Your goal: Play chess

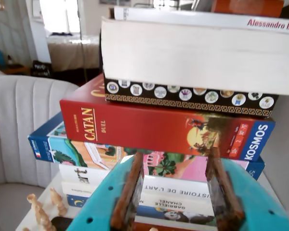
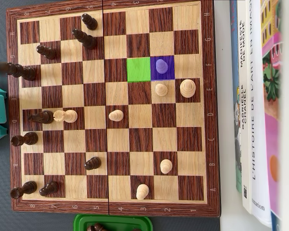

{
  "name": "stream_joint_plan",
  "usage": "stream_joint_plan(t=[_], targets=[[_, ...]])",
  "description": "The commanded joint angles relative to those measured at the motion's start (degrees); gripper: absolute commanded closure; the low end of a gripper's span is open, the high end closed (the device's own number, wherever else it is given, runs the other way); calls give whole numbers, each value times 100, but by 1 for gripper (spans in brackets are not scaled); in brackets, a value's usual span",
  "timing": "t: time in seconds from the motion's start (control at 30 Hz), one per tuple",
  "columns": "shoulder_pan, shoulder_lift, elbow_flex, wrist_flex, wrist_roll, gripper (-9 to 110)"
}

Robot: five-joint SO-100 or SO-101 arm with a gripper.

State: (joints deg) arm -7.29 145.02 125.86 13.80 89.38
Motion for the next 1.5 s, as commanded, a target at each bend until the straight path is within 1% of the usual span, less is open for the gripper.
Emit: stream_joint_plan(t=[0.0,0.37,0.53,0.67,0.77,1.03,1.47], targets=[[-105,-246,-466,422,-18,83],[-281,-1494,-1529,2646,18,83],[-475,-2145,-1969,3375,62,82],[-589,-2698,-2347,3999,519,82],[-659,-3085,-2619,4368,615,82],[-765,-4061,-3437,5159,817,82],[-756,-5423,-4421,5203,914,82]])
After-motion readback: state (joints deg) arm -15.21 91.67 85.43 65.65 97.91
